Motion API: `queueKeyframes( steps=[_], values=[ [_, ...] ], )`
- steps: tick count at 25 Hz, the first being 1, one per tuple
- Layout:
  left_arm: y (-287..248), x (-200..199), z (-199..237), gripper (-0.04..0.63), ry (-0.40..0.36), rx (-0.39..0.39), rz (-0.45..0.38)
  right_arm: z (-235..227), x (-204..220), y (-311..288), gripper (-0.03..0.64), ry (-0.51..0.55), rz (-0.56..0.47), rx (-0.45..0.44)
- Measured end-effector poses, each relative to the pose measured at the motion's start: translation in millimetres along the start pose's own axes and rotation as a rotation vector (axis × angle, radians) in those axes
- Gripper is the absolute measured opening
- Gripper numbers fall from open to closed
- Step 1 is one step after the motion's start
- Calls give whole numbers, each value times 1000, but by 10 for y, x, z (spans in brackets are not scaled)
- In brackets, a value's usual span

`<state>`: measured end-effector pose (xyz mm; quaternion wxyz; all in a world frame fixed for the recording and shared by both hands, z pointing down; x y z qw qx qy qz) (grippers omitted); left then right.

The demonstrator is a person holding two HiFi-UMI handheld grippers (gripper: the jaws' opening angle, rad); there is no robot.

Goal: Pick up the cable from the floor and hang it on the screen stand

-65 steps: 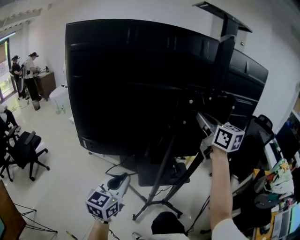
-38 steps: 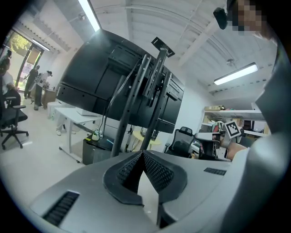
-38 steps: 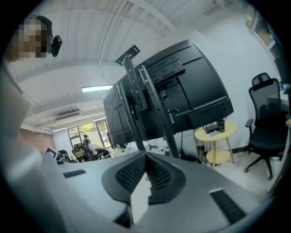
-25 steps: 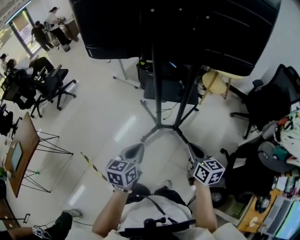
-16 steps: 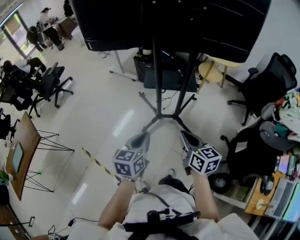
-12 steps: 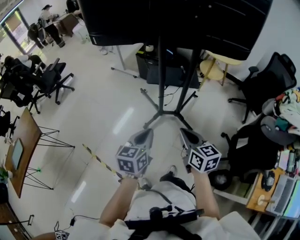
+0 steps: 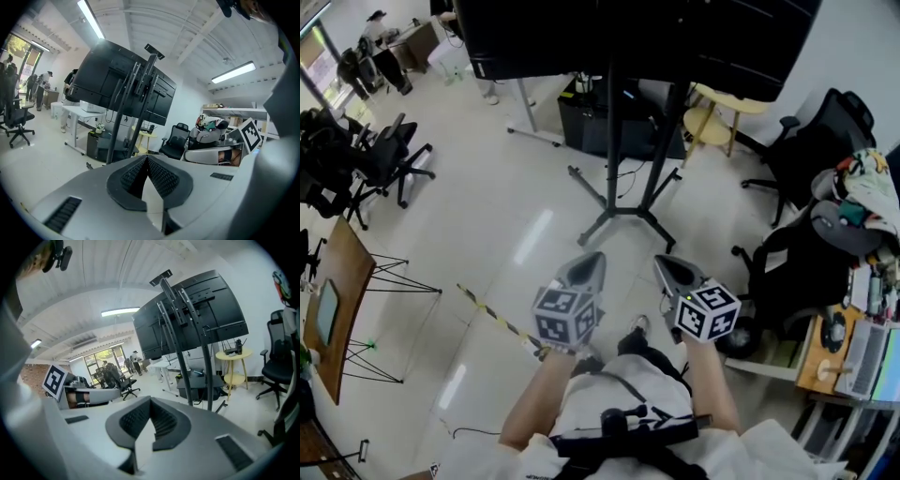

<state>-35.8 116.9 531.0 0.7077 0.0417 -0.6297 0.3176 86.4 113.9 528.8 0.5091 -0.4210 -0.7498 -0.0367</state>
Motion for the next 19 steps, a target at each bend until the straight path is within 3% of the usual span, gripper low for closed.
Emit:
queueKeyframes(
  steps=[19],
  values=[
    [-38, -130, 39, 2, 5, -4, -39, 22, -189, -41, 6, 63, -4, 7]
  ],
)
Point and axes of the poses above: the fingertips, and each gripper's own axes: y backward along the fingers, z to its left, x out of its underside, the point moved 1 cm from there along y, backward along the fingers, and after that the axes turned 10 degrees about -y, right-handed, at the moved point
